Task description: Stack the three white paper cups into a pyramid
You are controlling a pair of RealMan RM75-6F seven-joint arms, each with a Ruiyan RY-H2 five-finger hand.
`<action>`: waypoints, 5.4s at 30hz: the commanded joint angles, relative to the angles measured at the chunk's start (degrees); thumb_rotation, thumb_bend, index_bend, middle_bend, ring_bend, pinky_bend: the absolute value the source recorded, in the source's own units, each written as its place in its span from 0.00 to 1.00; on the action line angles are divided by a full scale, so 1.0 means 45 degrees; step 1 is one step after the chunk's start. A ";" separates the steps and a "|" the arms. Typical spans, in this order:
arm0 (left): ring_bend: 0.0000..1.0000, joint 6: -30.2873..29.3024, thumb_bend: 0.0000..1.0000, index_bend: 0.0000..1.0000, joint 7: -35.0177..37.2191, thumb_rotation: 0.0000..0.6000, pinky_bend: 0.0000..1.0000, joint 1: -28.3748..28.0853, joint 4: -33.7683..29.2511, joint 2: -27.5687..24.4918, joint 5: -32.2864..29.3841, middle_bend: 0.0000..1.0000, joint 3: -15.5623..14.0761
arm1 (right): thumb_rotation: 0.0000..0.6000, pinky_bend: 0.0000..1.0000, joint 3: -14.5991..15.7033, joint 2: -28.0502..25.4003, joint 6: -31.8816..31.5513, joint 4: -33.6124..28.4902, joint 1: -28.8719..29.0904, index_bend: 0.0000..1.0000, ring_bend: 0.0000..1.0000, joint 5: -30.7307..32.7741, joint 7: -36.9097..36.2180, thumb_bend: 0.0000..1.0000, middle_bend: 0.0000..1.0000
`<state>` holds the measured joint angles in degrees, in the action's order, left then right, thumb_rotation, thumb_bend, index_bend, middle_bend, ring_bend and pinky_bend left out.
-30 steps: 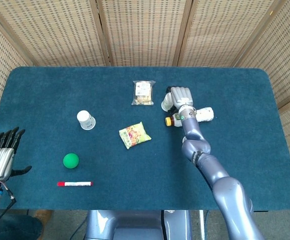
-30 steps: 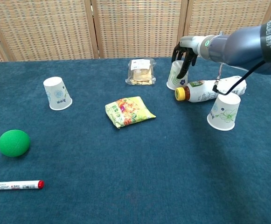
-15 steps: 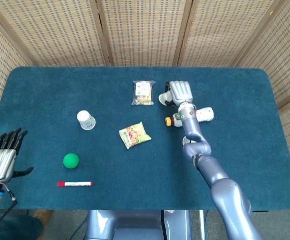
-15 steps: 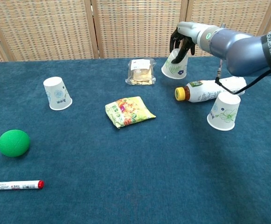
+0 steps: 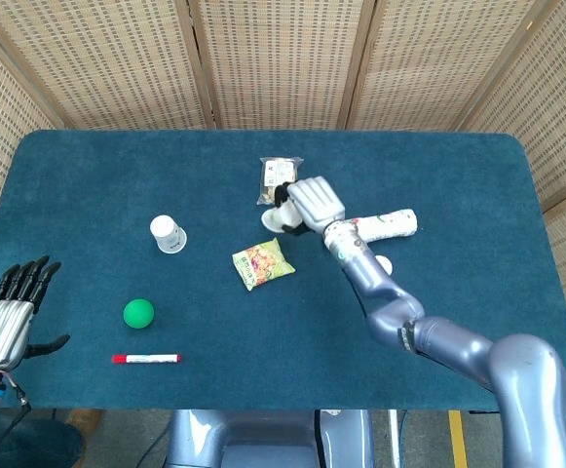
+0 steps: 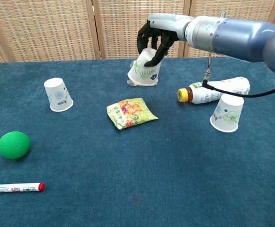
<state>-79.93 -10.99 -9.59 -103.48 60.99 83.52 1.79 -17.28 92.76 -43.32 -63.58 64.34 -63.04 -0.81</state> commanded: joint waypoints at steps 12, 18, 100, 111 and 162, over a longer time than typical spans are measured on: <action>0.00 -0.0485 0.00 0.00 0.0688 1.00 0.00 0.0314 -0.0099 -0.0380 0.1173 0.00 -0.0492 | 1.00 0.61 0.2049 -0.2606 -0.1603 -0.5697 -0.1801 0.56 0.52 0.0542 0.5019 0.50 0.55; 0.00 -0.0559 0.00 0.00 0.0803 1.00 0.00 0.0377 -0.0135 -0.0439 0.1454 0.00 -0.0601 | 1.00 0.61 0.2579 -0.2670 -0.1620 -0.5771 -0.1978 0.56 0.52 0.0447 0.5942 0.50 0.55; 0.00 0.9886 0.00 0.02 -0.1278 1.00 0.05 -0.8864 0.9181 0.5636 -0.6517 0.00 0.2625 | 1.00 0.00 0.3679 -0.5393 -0.9505 -0.5584 -1.0838 0.00 0.00 -0.3876 0.2240 0.00 0.00; 0.37 0.8953 0.17 0.51 -0.1867 1.00 0.41 -0.9475 1.1047 0.7365 -0.7070 0.35 0.2701 | 1.00 0.00 0.3234 -0.5454 -0.9392 -0.5570 -1.1107 0.00 0.00 -0.3941 0.2171 0.00 0.00; 0.02 0.7838 0.00 0.01 -0.0382 1.00 0.14 -1.0937 0.4723 0.7405 0.0682 0.00 0.1195 | 1.00 0.00 0.2354 -0.5781 -0.8933 -0.5734 -1.1638 0.00 0.00 -0.4206 0.1603 0.00 0.00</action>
<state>-43.07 -13.20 -59.34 -80.91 95.46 86.63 6.54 -6.67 66.76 -83.48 -89.36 12.00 -81.93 6.41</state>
